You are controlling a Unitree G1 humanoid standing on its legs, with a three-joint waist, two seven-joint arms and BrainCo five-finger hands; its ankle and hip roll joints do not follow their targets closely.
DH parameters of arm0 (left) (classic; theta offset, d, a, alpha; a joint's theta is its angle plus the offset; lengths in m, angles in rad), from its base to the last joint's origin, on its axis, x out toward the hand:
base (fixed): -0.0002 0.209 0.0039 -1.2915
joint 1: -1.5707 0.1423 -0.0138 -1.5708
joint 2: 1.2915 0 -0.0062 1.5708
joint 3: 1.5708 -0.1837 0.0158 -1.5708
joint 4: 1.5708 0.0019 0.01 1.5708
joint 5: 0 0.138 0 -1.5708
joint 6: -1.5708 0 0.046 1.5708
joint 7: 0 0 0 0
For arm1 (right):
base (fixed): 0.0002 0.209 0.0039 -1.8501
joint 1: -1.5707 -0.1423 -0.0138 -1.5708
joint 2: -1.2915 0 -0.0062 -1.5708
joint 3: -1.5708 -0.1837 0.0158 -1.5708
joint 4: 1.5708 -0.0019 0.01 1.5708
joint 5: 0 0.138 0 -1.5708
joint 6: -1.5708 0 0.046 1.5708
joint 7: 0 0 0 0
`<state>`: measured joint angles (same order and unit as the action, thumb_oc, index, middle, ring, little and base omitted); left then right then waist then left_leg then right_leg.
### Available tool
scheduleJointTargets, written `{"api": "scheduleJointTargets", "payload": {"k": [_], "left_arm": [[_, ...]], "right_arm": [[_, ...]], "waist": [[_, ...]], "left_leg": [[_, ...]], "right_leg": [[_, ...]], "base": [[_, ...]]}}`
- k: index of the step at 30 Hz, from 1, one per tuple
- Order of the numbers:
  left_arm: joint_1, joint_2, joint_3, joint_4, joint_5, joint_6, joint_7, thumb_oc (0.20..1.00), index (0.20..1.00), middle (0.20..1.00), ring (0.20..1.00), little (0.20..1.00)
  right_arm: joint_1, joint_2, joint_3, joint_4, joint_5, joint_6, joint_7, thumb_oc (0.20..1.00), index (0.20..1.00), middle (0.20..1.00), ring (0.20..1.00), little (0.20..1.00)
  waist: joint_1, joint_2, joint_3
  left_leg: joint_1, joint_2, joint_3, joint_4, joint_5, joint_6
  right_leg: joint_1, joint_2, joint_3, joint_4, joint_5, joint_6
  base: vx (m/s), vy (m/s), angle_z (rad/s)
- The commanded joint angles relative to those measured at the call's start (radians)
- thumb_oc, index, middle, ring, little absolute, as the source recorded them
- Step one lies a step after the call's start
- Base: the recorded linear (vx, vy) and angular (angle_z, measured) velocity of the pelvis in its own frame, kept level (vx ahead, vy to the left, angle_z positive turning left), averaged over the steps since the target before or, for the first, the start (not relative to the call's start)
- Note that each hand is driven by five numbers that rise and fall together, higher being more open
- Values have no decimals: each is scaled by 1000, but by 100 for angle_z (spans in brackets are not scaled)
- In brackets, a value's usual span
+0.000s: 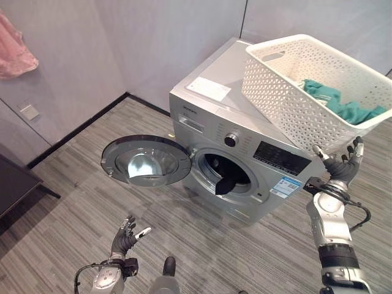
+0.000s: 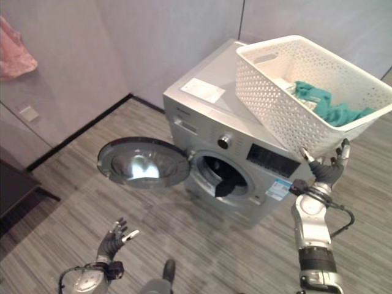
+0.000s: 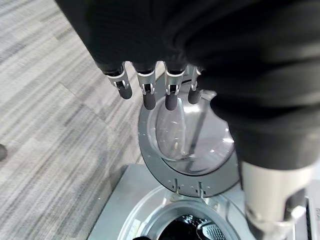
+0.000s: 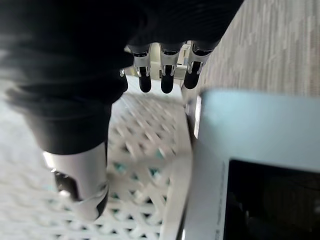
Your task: Grab the laundry basket,head to the washer,open it,put in the laundry and shut it.
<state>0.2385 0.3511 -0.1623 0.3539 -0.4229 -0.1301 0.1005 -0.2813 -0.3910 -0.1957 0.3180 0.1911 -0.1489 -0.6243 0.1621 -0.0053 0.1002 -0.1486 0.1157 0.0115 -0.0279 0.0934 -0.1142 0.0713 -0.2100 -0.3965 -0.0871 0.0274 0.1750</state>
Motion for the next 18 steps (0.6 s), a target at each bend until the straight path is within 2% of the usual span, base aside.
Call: {"api": "scheduleJointTargets", "payload": {"k": [1, 7, 10, 11, 14, 17, 18], "left_arm": [[-35, 54, -8, -39, -6, -37, -15, 1000, 1000, 1000, 1000, 1000], [-36, 76, -34, -49, -1, -38, -24, 1000, 1000, 1000, 1000, 1000], [-31, 93, -40, -53, -4, -46, -24, 1000, 1000, 1000, 1000, 1000], [-44, 99, -40, -46, -10, -54, -13, 1000, 1000, 1000, 1000, 1000], [-50, 97, -37, -42, -13, -55, -8, 1000, 1000, 1000, 1000, 1000], [-63, 70, -1, -5, -7, -42, 27, 1000, 1000, 1000, 1000, 1000], [-50, 51, 21, -12, -1, -31, 35, 1000, 1000, 1000, 1000, 1000]], "right_arm": [[-64, -101, -42, -13, -19, -28, -27, 1000, 1000, 1000, 1000, 1000], [-161, -170, -55, 77, -25, -16, -71, 1000, 1000, 1000, 1000, 1000], [-251, -253, -41, 189, 5, -10, -79, 1000, 1000, 1000, 1000, 1000], [-332, -329, -15, 285, 37, -13, -81, 1000, 1000, 1000, 1000, 1000], [-345, -338, -8, 288, 40, -15, -83, 1000, 1000, 1000, 1000, 1000], [-208, -207, -38, 86, 18, -21, -79, 1000, 1000, 1000, 1000, 1000], [-82, -97, -47, -48, -13, -22, -45, 1000, 1000, 1000, 1000, 1000]], "waist": [[25, -6, -2], [54, 7, 5], [76, 10, 8], [91, 13, 14], [90, 16, 17], [63, 5, 26], [42, -8, 38]], "left_leg": [[-69, 29, -48, 17, -28, 10], [-99, 2, -74, 28, -32, 15], [-99, -7, -77, 24, -35, 14], [-108, -17, -76, 24, -31, 14], [-110, -20, -75, 24, -31, 15], [-110, -22, -48, 43, -54, 29], [-98, -16, -25, 72, -85, 46]], "right_leg": [[81, -32, -10, 55, -102, -4], [81, -44, -35, 53, -104, -1], [81, -52, -41, 53, -106, 2], [77, -59, -49, 50, -101, 6], [75, -61, -49, 51, -100, 7], [66, -79, -44, 64, -79, 16], [53, -92, -22, 92, -63, 21]], "base": [[17, 2, 18], [15, 9, 13], [9, 19, 3], [16, 31, 4], [10, 43, 14], [52, 100, -1], [46, 97, -11]]}}
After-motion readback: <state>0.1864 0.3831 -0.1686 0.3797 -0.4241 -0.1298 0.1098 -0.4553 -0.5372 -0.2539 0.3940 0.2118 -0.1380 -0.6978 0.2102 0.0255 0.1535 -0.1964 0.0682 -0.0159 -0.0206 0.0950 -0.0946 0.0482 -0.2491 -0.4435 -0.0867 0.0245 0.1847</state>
